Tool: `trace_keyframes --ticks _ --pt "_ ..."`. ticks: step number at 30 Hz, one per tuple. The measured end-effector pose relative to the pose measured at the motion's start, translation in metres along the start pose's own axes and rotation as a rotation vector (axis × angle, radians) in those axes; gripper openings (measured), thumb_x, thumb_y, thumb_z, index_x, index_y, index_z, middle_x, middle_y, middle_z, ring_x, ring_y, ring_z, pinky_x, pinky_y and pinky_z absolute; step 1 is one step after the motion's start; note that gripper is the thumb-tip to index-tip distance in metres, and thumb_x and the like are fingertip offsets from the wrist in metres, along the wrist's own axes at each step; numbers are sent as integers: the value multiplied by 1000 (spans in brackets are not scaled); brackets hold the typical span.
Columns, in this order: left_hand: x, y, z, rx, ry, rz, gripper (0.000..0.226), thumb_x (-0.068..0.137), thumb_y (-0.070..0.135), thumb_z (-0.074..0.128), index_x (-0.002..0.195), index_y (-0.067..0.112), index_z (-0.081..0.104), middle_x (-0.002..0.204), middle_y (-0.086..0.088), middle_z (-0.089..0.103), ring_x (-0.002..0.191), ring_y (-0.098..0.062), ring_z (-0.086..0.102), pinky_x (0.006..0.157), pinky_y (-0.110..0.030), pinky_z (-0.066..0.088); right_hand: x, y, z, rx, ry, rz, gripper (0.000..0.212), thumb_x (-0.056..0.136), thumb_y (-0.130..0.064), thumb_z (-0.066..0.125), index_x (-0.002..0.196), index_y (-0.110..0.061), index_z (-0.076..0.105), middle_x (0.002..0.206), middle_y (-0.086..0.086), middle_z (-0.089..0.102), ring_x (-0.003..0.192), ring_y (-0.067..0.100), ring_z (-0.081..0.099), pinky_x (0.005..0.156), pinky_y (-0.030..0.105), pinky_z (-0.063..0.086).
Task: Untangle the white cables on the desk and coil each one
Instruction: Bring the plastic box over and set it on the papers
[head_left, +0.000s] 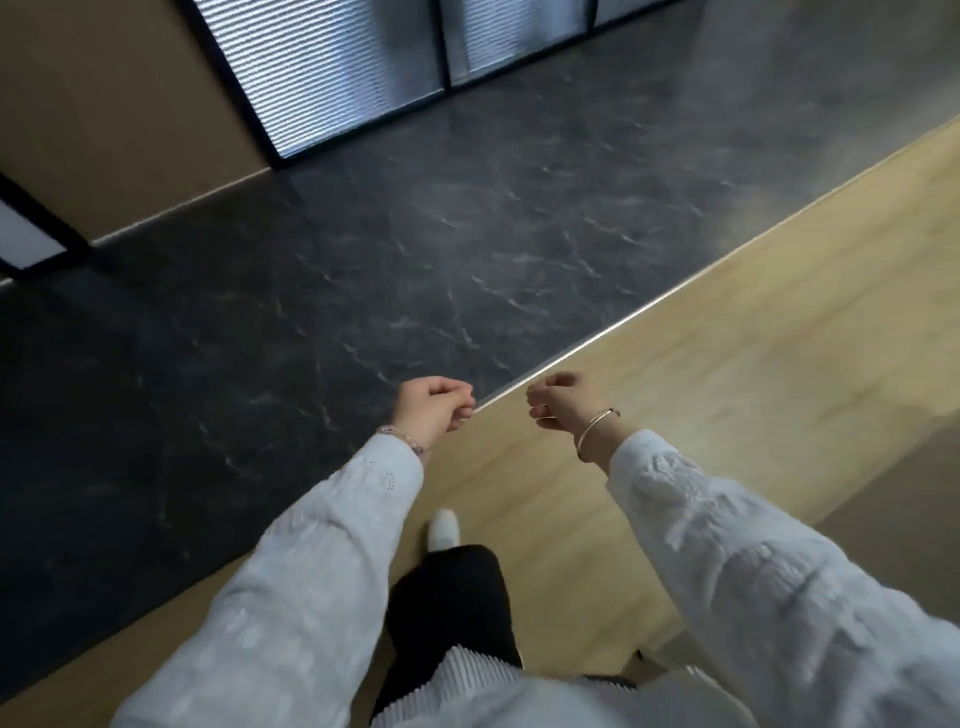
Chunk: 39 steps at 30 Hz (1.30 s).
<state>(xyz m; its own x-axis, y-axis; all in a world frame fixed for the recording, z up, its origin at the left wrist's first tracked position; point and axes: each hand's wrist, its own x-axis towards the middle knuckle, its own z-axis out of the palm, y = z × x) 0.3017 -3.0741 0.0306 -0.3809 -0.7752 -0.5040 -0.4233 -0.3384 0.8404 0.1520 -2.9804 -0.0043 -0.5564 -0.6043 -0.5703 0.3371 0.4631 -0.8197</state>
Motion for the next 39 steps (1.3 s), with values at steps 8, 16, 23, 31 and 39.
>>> trace_keyframes --ticks 8,16,23,31,39 --pt "192 140 141 147 -283 42 7 91 4 62 87 8 66 78 -7 68 62 -10 62 59 -19 55 160 -103 -112 197 277 33 16 82 5 59 74 -9 59 66 5 59 46 10 53 47 18 48" --pt "324 294 338 306 -579 131 9 90 1 62 84 6 66 78 -9 67 65 -14 62 69 -27 53 269 -193 -264 390 569 73 11 81 5 60 80 -6 60 69 6 60 55 15 57 49 19 49" --pt "385 362 561 413 -814 152 4 89 0 63 88 3 65 75 -9 67 64 -15 61 73 -29 55 355 -220 -446 540 768 104 16 82 5 57 75 -9 59 68 5 60 51 13 57 50 21 49" --pt "420 449 806 464 -949 166 6 88 1 62 88 6 65 78 -8 67 65 -15 61 70 -28 53 430 -279 -670 575 911 81 12 83 2 57 77 -9 59 66 4 60 51 13 56 48 19 48" --pt "444 520 1036 560 -1087 235 11 91 3 59 100 1 64 78 -5 65 65 -12 61 69 -25 53 501 -318 -870 669 1037 46 13 84 1 57 75 -9 58 69 5 61 53 15 56 51 22 48"
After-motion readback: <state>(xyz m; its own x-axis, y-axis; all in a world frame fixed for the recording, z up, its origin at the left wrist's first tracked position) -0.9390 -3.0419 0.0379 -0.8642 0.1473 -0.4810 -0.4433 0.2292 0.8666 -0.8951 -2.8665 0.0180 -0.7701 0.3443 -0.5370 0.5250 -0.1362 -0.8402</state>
